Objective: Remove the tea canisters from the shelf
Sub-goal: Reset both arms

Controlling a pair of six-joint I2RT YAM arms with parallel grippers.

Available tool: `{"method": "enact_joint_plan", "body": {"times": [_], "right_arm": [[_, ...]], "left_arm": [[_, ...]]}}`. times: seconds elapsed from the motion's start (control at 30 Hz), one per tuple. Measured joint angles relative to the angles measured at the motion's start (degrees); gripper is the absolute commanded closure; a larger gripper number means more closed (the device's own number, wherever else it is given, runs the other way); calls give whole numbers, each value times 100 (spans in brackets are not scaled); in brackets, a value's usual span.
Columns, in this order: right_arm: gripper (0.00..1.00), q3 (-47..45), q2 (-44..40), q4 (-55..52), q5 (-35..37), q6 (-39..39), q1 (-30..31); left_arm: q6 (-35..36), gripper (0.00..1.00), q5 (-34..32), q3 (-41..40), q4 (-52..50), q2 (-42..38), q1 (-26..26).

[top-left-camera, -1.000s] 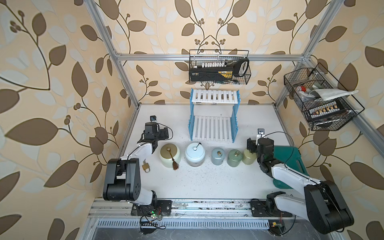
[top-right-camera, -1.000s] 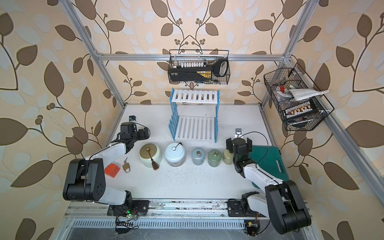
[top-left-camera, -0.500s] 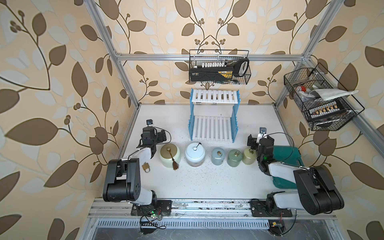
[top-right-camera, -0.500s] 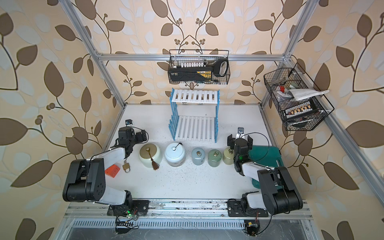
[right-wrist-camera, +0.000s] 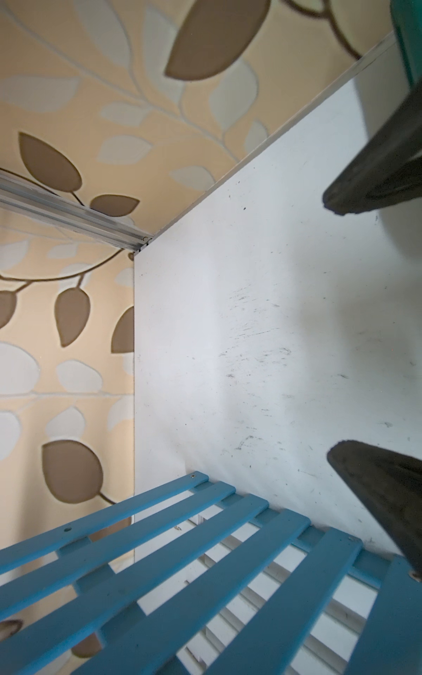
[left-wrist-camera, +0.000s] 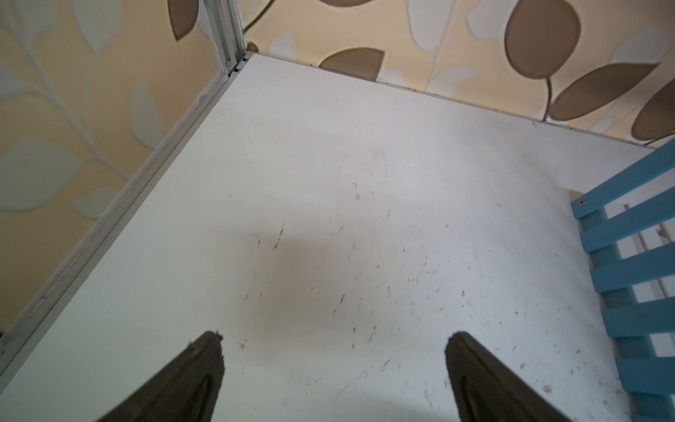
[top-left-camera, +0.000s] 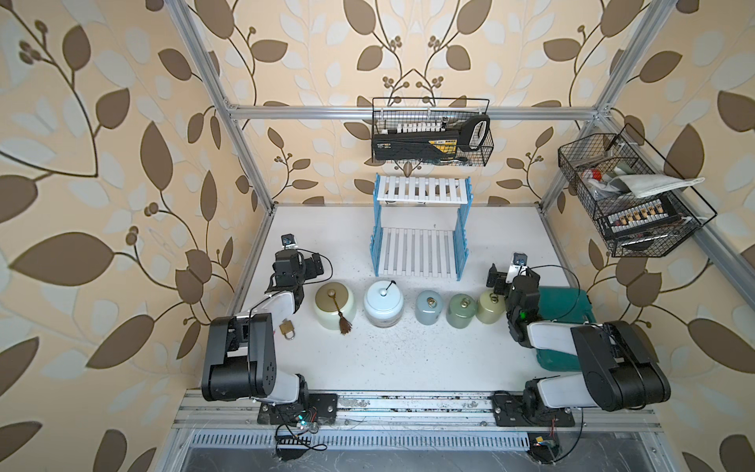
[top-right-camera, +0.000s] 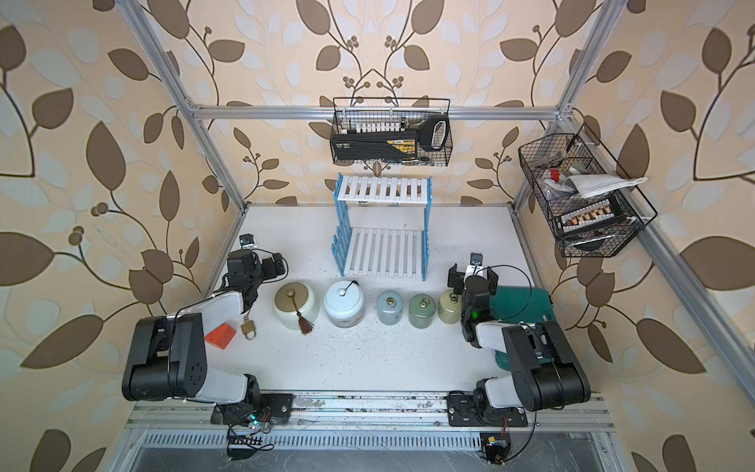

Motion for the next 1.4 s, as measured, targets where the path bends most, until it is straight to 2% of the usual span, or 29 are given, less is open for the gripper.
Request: {"method": "enact_joint_plan", "body": {"times": [0.17, 0.27, 0.97, 1.17, 1.4], "right_arm": [[1, 0, 0, 7, -61, -2, -4], [1, -2, 0, 15, -83, -2, -4], [1, -284, -234, 247, -127, -4, -4], [1, -173, 339, 879, -227, 11, -26], [1, 157, 439, 208, -422, 66, -212]], "left_arm": [[44, 5, 254, -57, 81, -13, 0], [81, 1, 315, -57, 92, -13, 0], [431, 1, 1029, -245, 107, -214, 190], [472, 1, 1252, -315, 92, -343, 374], [487, 1, 1342, -413, 90, -439, 446]]}}
